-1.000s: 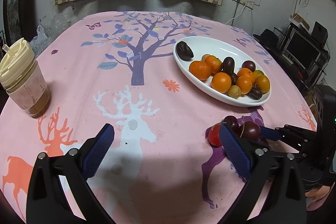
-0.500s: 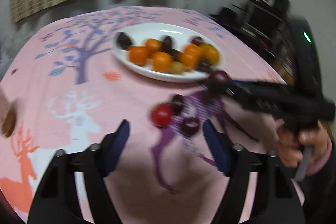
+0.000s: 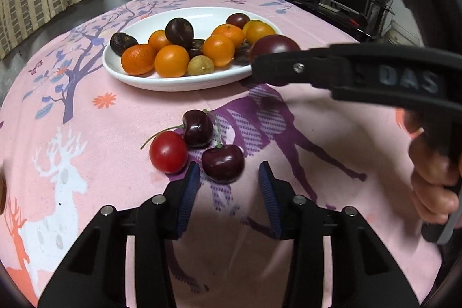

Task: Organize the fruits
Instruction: 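Grasp a dark red plum with the right tool while the left tool grasps a dark cherry, then carry the plum and cherry to the plate and open both tools, then grasp a dark cherry with the right tool while the left tool grasps the red cherry tomato, then carry the cherry and tomato over the plate and open both tools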

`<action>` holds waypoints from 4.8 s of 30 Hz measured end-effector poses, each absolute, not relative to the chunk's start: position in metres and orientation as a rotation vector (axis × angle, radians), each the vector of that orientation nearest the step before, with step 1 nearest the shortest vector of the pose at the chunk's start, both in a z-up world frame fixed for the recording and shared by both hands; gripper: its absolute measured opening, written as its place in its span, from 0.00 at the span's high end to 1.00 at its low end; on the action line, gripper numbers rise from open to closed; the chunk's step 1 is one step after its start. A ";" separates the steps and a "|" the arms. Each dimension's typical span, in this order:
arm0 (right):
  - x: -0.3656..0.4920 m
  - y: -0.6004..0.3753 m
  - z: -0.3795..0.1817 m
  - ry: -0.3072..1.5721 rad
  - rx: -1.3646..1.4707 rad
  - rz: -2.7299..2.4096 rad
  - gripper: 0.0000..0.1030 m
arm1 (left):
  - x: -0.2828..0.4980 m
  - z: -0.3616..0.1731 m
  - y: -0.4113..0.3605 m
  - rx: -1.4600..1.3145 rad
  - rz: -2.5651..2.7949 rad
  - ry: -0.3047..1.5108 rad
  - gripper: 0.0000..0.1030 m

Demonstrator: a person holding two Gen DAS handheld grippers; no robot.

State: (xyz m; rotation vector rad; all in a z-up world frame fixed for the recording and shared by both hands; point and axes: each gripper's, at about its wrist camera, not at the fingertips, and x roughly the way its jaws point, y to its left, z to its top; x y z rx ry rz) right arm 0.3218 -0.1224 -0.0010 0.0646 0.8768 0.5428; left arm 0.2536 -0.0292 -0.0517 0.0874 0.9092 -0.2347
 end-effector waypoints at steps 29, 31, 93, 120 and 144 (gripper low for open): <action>0.315 -0.119 -0.002 0.862 0.050 0.606 0.62 | 0.233 -0.006 0.004 -0.039 -0.242 0.786 0.71; 0.316 -0.120 0.006 0.815 0.079 0.622 0.62 | 0.243 0.008 0.012 -0.039 -0.234 0.761 0.71; 0.314 -0.052 -0.027 0.980 -0.183 0.578 0.73 | 0.241 0.003 0.103 -0.167 0.160 0.761 0.07; 0.311 -0.099 0.017 0.847 -0.014 0.549 0.71 | 0.251 -0.028 0.031 0.045 -0.105 0.791 0.34; 0.323 -0.107 0.037 0.727 0.015 0.479 0.71 | 0.284 0.010 0.036 -0.061 -0.206 0.748 0.72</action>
